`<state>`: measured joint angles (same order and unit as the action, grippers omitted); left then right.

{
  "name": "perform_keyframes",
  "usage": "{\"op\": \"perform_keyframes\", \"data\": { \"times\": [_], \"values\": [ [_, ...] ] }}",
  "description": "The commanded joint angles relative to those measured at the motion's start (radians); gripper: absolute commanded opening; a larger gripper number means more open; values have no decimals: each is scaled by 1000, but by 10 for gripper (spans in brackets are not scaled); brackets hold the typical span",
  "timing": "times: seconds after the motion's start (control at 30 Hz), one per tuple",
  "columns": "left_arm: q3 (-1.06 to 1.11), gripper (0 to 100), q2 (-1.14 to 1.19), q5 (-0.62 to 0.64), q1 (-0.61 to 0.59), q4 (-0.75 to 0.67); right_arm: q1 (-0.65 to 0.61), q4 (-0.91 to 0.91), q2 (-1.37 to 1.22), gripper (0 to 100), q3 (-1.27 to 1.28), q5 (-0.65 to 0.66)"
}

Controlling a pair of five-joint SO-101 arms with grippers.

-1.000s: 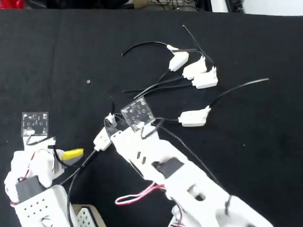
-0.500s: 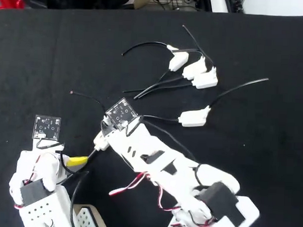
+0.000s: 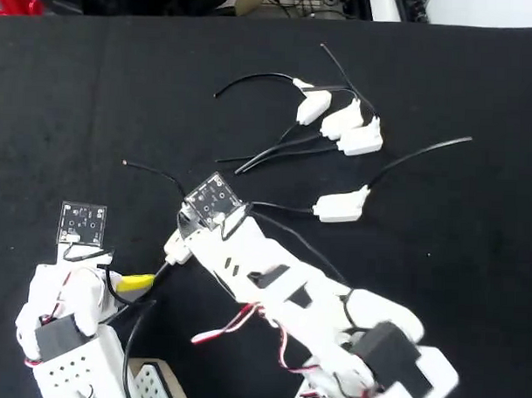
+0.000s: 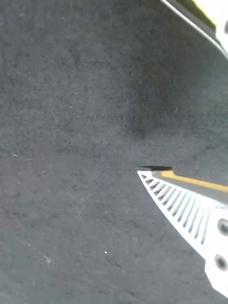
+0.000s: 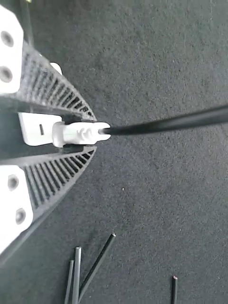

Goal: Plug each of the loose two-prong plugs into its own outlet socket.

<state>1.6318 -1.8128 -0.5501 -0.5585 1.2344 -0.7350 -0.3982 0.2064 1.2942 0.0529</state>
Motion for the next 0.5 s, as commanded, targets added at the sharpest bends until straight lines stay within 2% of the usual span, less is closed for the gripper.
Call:
{"op": "perform_keyframes", "data": {
  "times": [0.0,0.1,0.47],
  "values": [
    [-2,518,-6,-6,13,3,17,112,108,11,2,2],
    [-2,518,-6,-6,13,3,12,250,131,11,-24,0],
    [-2,518,-6,-6,13,3,-20,152,-18,11,-54,6]
  ]
}}
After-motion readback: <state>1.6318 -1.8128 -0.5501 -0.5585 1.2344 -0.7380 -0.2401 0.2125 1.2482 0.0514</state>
